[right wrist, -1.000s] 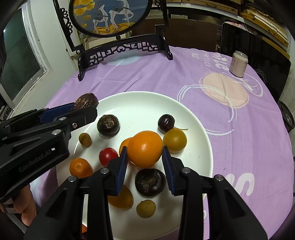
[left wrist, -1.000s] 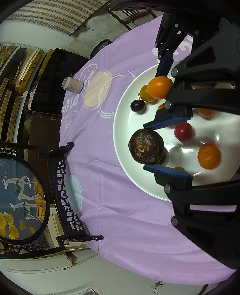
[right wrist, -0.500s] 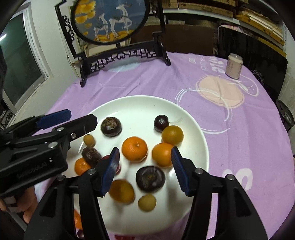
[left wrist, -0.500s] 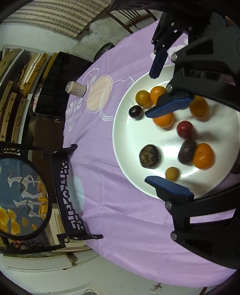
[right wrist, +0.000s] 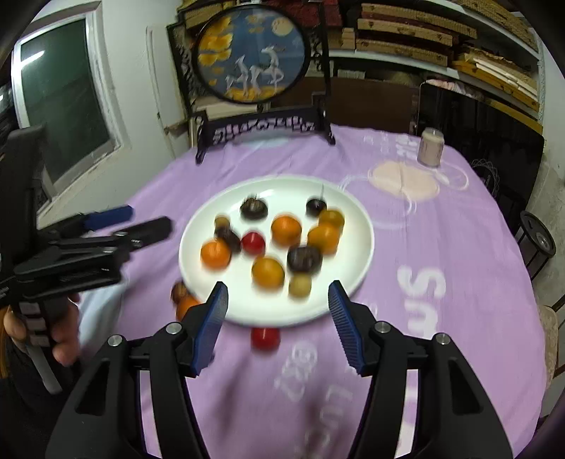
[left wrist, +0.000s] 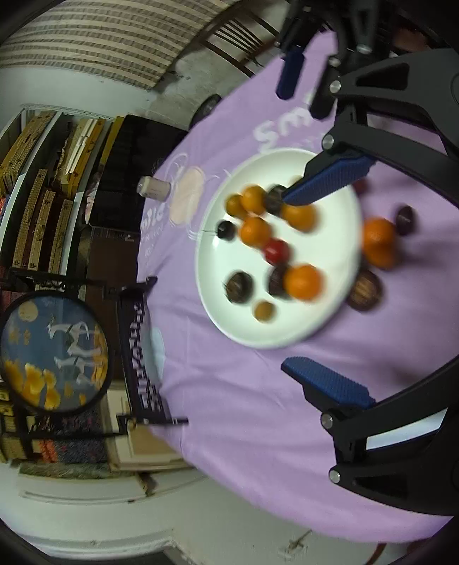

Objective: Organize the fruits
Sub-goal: 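Grasp a red tomato with the right tool while the left tool grasps a tangerine, then carry the tomato and tangerine onto the white plate and open both tools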

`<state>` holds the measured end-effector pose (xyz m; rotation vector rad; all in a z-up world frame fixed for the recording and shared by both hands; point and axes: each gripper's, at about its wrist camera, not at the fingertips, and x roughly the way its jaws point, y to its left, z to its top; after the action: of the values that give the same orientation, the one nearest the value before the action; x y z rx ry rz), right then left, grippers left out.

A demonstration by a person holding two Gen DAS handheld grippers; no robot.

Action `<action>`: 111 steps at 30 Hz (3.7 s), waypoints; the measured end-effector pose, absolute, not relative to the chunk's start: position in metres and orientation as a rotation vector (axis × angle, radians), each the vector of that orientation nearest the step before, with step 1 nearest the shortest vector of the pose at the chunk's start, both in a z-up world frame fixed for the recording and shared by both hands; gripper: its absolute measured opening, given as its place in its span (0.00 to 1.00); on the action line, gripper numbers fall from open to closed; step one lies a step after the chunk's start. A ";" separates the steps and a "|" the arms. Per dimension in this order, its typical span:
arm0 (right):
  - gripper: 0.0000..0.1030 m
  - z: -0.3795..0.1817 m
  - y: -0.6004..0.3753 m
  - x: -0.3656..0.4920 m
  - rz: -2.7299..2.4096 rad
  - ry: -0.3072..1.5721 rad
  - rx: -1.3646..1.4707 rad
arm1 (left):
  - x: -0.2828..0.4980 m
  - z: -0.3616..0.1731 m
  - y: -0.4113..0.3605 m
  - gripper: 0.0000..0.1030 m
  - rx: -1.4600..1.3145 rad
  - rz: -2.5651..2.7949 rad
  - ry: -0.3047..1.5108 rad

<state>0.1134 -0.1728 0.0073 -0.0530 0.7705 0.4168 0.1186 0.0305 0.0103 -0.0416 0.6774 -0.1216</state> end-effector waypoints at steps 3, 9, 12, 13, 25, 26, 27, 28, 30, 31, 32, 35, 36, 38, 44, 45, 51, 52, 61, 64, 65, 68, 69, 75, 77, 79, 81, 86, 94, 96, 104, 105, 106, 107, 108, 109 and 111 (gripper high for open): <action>0.58 -0.015 -0.170 0.100 0.437 0.834 -0.073 | 0.095 -0.002 0.043 0.88 -0.018 -0.079 0.694; 0.58 -0.059 -0.158 0.105 0.434 0.961 -0.078 | 0.074 -0.033 0.063 0.88 -0.046 -0.048 0.797; 0.58 -0.066 -0.151 0.115 0.423 0.969 -0.085 | 0.071 -0.040 0.064 0.88 -0.056 -0.068 0.820; 0.58 -0.067 -0.147 0.120 0.421 0.967 -0.097 | 0.070 -0.042 0.063 0.88 -0.059 -0.080 0.824; 0.28 -0.074 -0.139 0.129 0.421 0.954 -0.136 | 0.081 -0.048 0.028 0.88 -0.059 -0.175 0.868; 0.28 -0.071 -0.141 0.126 0.425 0.949 -0.128 | 0.084 -0.048 0.024 0.88 -0.059 -0.181 0.876; 0.28 -0.069 -0.145 0.123 0.425 0.943 -0.121 | 0.088 -0.050 0.019 0.87 -0.062 -0.190 0.887; 0.28 -0.066 -0.150 0.119 0.423 0.935 -0.112 | 0.091 -0.051 0.015 0.87 -0.066 -0.197 0.896; 0.28 -0.063 -0.157 0.115 0.424 0.929 -0.097 | 0.099 -0.055 0.006 0.82 -0.069 -0.207 0.918; 0.28 -0.061 -0.161 0.113 0.424 0.927 -0.087 | 0.102 -0.057 0.001 0.78 -0.061 -0.204 0.928; 0.28 -0.060 -0.166 0.110 0.425 0.924 -0.074 | 0.106 -0.059 -0.003 0.76 -0.050 -0.197 0.939; 0.28 -0.057 -0.177 0.103 0.434 0.912 -0.054 | 0.116 -0.067 -0.013 0.75 -0.034 -0.177 0.972; 0.28 -0.055 -0.179 0.101 0.437 0.907 -0.049 | 0.119 -0.069 -0.015 0.75 -0.031 -0.172 0.981; 0.28 -0.054 -0.183 0.099 0.442 0.900 -0.042 | 0.123 -0.073 -0.019 0.69 -0.025 -0.158 0.994; 0.28 -0.054 -0.187 0.098 0.455 0.896 -0.026 | 0.134 -0.079 -0.016 0.44 -0.064 -0.152 1.023; 0.28 -0.054 -0.186 0.098 0.458 0.896 -0.024 | 0.133 -0.079 -0.014 0.43 -0.071 -0.159 1.023; 0.28 -0.052 -0.180 0.096 0.470 0.894 -0.026 | 0.113 -0.064 -0.012 0.43 -0.065 -0.193 0.975; 0.28 -0.051 -0.179 0.096 0.470 0.893 -0.028 | 0.109 -0.060 -0.011 0.43 -0.065 -0.198 0.963; 0.28 -0.026 -0.164 0.108 0.465 0.848 -0.049 | 0.102 -0.011 0.000 0.43 -0.042 -0.211 0.837; 0.28 -0.008 -0.157 0.122 0.453 0.810 -0.068 | 0.125 0.005 0.003 0.43 -0.039 -0.183 0.813; 0.28 -0.003 -0.155 0.127 0.448 0.802 -0.070 | 0.134 0.009 0.004 0.43 -0.044 -0.175 0.809; 0.28 0.014 -0.149 0.150 0.429 0.779 -0.080 | 0.172 0.022 0.005 0.43 -0.048 -0.152 0.795; 0.28 0.018 -0.147 0.159 0.418 0.776 -0.081 | 0.182 0.025 0.004 0.43 -0.047 -0.145 0.793; 0.28 0.018 -0.142 0.221 0.389 0.811 -0.069 | 0.242 0.022 -0.006 0.43 -0.062 -0.127 0.825; 0.28 0.007 -0.139 0.239 0.379 0.840 -0.068 | 0.253 0.013 -0.008 0.43 -0.069 -0.124 0.848; 0.28 -0.002 -0.137 0.249 0.380 0.861 -0.071 | 0.264 0.002 -0.006 0.43 -0.089 -0.122 0.874; 0.28 -0.015 -0.137 0.256 0.385 0.886 -0.068 | 0.270 -0.008 -0.002 0.43 -0.099 -0.122 0.895; 0.28 -0.035 -0.133 0.269 0.378 0.936 -0.082 | 0.276 -0.017 0.002 0.43 -0.096 -0.112 0.913; 0.44 -0.036 -0.141 0.267 0.360 0.916 -0.062 | 0.271 -0.015 0.008 0.59 -0.112 -0.119 0.890; 0.45 -0.032 -0.148 0.261 0.355 0.904 -0.044 | 0.260 -0.009 0.011 0.62 -0.108 -0.114 0.850; 0.51 0.008 -0.170 0.172 0.372 0.757 -0.036 | 0.175 0.022 0.020 0.72 -0.084 -0.079 0.713; 0.51 0.010 -0.171 0.163 0.379 0.752 -0.040 | 0.166 0.023 0.020 0.72 -0.074 -0.073 0.702; 0.51 0.011 -0.171 0.154 0.384 0.748 -0.043 | 0.158 0.023 0.020 0.72 -0.069 -0.073 0.698; 0.51 0.012 -0.170 0.145 0.389 0.748 -0.046 | 0.149 0.024 0.020 0.73 -0.067 -0.074 0.695; 0.51 0.013 -0.169 0.139 0.395 0.751 -0.051 | 0.144 0.024 0.022 0.74 -0.068 -0.076 0.694; 0.51 0.011 -0.167 0.132 0.402 0.760 -0.062 | 0.139 0.023 0.022 0.75 -0.067 -0.078 0.694; 0.51 0.009 -0.162 0.125 0.409 0.772 -0.076 | 0.128 0.023 0.022 0.76 -0.061 -0.080 0.693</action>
<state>0.1249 -0.1624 0.0089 -0.0755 0.7721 0.4094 0.1276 0.0217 0.0227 -0.0614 0.6931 -0.0796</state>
